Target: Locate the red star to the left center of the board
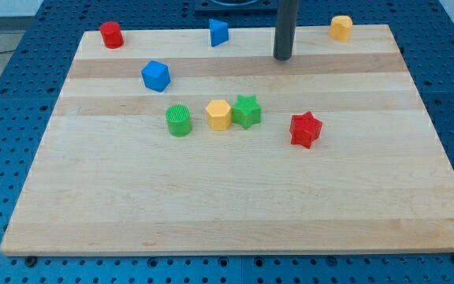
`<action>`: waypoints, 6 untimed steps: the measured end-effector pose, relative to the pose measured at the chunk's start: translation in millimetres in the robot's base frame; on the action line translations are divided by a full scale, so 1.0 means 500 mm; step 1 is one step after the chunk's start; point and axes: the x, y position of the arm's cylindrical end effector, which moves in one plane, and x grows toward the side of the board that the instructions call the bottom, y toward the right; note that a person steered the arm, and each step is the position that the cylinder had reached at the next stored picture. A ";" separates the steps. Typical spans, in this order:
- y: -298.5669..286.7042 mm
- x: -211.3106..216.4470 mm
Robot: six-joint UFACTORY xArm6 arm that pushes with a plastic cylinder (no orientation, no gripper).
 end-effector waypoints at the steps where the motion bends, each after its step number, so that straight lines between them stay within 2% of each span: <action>1: -0.004 0.013; 3: -0.007 0.048; 6: 0.137 0.194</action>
